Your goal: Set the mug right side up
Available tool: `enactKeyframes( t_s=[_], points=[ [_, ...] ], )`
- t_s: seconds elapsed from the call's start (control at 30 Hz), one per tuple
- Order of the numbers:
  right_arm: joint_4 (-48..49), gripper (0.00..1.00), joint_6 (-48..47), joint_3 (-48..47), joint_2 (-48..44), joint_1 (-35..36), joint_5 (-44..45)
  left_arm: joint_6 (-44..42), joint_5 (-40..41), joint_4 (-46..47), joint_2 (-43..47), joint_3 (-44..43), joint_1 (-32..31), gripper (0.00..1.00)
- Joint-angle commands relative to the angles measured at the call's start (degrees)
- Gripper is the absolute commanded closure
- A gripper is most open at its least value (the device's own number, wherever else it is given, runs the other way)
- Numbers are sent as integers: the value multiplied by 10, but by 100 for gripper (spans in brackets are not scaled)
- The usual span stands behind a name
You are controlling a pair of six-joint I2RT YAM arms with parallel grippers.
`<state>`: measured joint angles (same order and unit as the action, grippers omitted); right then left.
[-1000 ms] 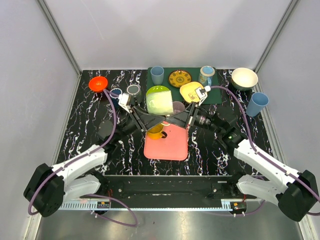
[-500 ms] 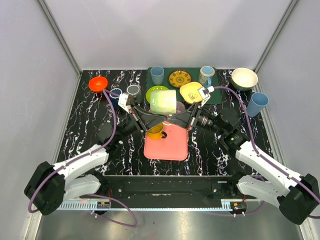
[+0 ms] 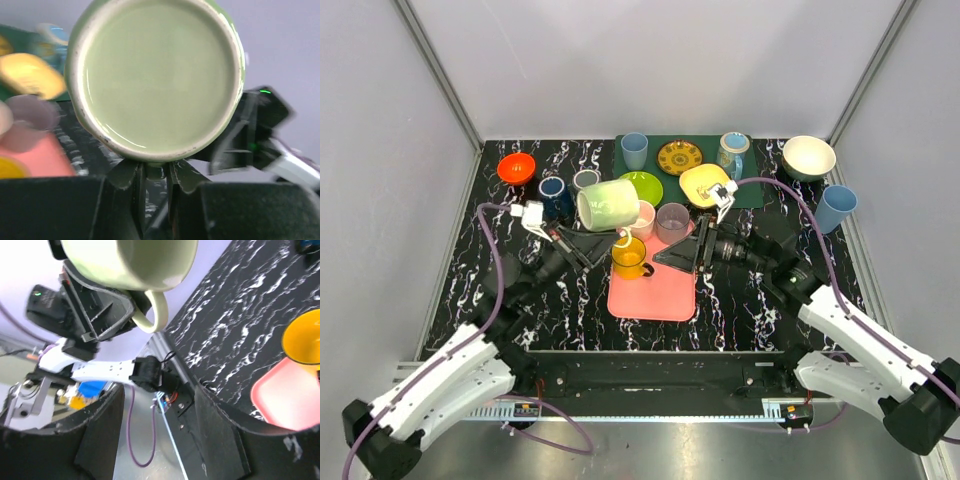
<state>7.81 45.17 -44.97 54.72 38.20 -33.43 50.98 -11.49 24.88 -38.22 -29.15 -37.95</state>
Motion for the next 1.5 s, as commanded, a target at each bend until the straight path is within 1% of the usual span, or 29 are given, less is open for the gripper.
enactKeyframes(
  t_s=[0.0,0.03,0.07,0.1,0.17,0.2,0.23,0.27,0.3,0.33,0.37,0.43,0.47,0.5,0.57,0.6,0.67,0.7,0.8,0.93,1.07,1.17,1.43,1.47],
  points=[
    [-160,36,-81,-53,-29,3,99,-159,249,-312,50,-128,2,100],
    [-184,37,-103,-57,-33,3,121,-170,302,-372,42,-150,2,100],
    [-206,37,-114,-61,-37,2,143,-189,400,-473,35,-190,2,100],
    [-241,37,-123,-68,-36,2,180,-187,447,-523,25,-208,5,100],
    [-270,37,-145,-75,-28,2,210,-199,490,-610,-18,-246,42,100],
    [-285,37,-148,-78,-23,3,237,-198,482,-626,-39,-253,67,100],
    [-286,38,-151,-78,-20,2,245,-201,457,-628,-48,-253,138,100],
    [-287,38,-151,-76,-14,3,251,-205,387,-615,-55,-247,180,100],
    [-286,38,-148,-74,-10,3,263,-205,350,-606,-75,-242,219,100],
    [-286,38,-147,-73,-8,2,267,-205,313,-598,-89,-239,290,100],
    [-286,38,-147,-73,-5,3,269,-207,269,-582,-105,-237,315,100],
    [-282,38,-147,-71,-5,3,270,-206,258,-569,-165,-239,356,100],
    [-282,38,-148,-68,-7,2,273,-206,255,-549,-186,-243,363,100],
    [-283,38,-150,-67,-7,3,274,-204,257,-542,-233,-246,376,100],
    [-286,39,-152,-65,-8,2,276,-199,247,-509,-280,-260,379,100],
    [-287,39,-154,-64,-9,2,277,-198,248,-500,-328,-268,393,100],
    [-287,39,-154,-61,-14,3,275,-198,253,-482,-374,-299,394,100],
    [-290,39,-153,-60,-15,2,274,-199,257,-478,-415,-310,395,100],
    [-298,39,-155,-62,-19,3,272,-203,264,-475,-480,-352,401,100],
    [-313,39,-163,-64,-29,2,287,-200,269,-462,-534,-392,412,100],
    [-332,38,-177,-66,-32,2,302,-209,256,-439,-590,-413,419,100],
    [-346,38,-185,-71,-31,3,313,-211,242,-418,-616,-414,424,100],
    [-344,38,-184,-77,-9,2,319,-215,219,-418,-670,-450,425,100],
    [-343,38,-184,-78,-7,2,318,-215,217,-417,-675,-453,425,97]
  ],
)
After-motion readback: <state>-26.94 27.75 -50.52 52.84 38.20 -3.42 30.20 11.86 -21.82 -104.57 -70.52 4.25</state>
